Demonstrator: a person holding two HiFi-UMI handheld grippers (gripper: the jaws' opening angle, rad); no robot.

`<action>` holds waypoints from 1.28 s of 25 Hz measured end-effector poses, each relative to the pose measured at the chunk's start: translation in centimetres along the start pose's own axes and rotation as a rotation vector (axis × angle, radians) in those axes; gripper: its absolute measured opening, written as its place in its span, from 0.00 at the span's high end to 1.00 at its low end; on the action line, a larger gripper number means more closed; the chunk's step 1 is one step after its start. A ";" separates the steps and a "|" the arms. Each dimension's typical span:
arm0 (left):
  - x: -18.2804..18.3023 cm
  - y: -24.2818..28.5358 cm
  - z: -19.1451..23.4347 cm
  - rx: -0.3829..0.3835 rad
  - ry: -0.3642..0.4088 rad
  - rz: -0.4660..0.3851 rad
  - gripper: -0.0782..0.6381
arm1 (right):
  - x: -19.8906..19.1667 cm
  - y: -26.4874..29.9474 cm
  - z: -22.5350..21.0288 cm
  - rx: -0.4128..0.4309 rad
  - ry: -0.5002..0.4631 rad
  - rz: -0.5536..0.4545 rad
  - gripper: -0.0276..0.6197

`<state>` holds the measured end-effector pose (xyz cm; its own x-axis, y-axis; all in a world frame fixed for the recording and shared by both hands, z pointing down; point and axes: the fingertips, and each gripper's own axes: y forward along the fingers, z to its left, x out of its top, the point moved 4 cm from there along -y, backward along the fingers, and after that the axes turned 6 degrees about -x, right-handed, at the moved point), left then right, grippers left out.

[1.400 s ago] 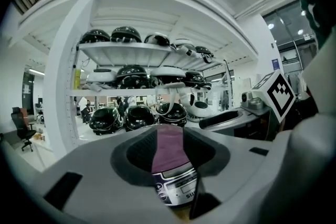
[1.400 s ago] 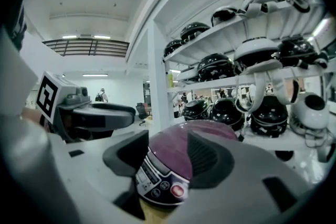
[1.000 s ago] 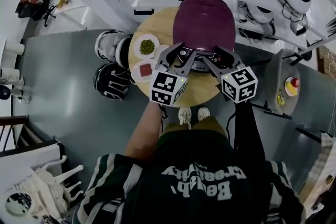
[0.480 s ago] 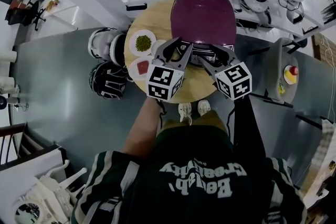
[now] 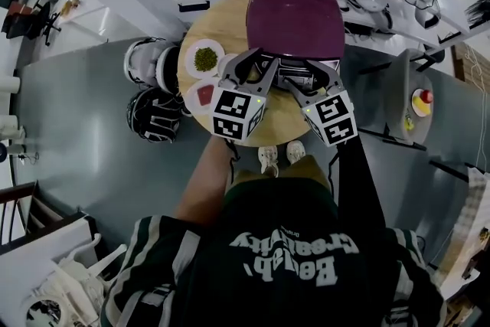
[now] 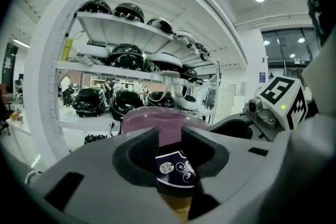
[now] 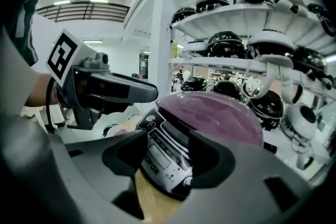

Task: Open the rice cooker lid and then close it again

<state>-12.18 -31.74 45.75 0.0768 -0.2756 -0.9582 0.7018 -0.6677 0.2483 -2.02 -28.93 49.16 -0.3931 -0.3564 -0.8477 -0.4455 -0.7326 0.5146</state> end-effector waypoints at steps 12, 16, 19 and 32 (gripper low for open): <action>0.1 -0.3 0.5 -0.009 0.021 0.012 0.70 | 0.0 0.1 0.0 -0.004 0.027 -0.009 0.57; 0.3 -0.4 0.5 -0.006 0.020 0.004 0.70 | 0.0 0.0 0.0 -0.008 0.025 -0.014 0.57; 0.4 -0.5 0.7 -0.002 0.018 0.001 0.70 | -0.1 0.0 -0.1 -0.007 0.028 -0.010 0.57; 0.6 -0.5 0.9 -0.015 -0.014 -0.017 0.71 | 0.2 0.1 -0.9 -0.021 0.045 -0.026 0.62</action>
<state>-13.15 -32.20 45.16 0.0548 -0.2736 -0.9603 0.7135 -0.6621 0.2294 -1.48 -29.59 48.90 -0.3448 -0.3622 -0.8660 -0.4381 -0.7538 0.4897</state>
